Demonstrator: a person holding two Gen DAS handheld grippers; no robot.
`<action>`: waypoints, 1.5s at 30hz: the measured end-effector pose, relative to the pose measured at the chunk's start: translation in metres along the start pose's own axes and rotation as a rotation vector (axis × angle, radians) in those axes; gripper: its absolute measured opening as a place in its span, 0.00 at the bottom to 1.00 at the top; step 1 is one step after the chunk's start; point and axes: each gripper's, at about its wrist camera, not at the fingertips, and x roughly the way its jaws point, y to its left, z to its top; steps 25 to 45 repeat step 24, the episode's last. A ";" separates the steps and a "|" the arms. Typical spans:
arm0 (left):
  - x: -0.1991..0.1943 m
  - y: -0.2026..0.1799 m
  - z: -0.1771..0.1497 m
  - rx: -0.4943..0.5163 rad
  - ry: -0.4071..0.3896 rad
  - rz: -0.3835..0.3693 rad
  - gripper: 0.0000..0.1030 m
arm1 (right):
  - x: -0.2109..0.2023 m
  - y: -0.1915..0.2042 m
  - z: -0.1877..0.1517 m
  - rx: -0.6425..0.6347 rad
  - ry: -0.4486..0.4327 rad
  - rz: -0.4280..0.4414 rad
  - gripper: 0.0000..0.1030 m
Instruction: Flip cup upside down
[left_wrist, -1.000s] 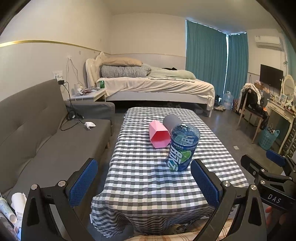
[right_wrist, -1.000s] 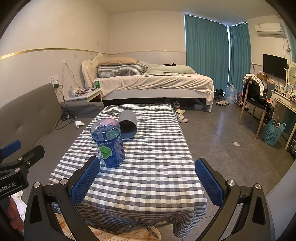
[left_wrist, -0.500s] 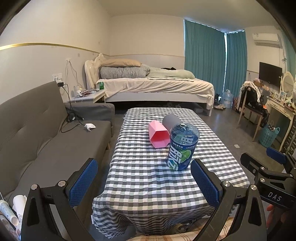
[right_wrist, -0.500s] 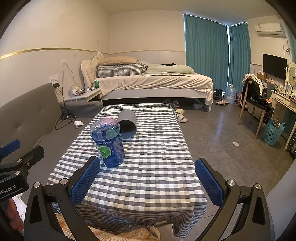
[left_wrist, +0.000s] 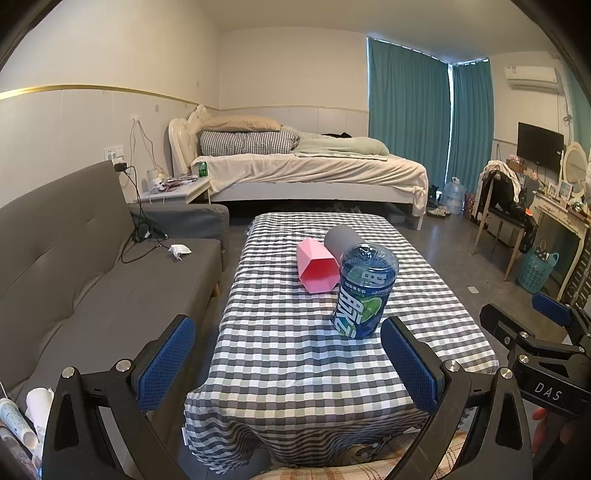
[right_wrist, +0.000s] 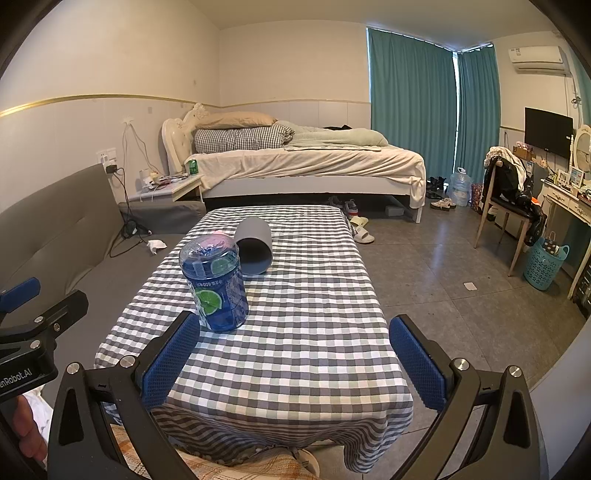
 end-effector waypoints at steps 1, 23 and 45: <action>0.000 0.000 -0.001 -0.004 0.002 0.000 1.00 | 0.000 0.000 0.000 0.000 0.000 0.000 1.00; 0.002 -0.001 -0.001 0.004 0.008 0.007 1.00 | 0.001 -0.001 -0.003 -0.001 0.008 -0.001 1.00; 0.002 -0.001 0.000 0.005 0.010 0.004 1.00 | 0.002 -0.001 -0.003 -0.001 0.009 -0.001 1.00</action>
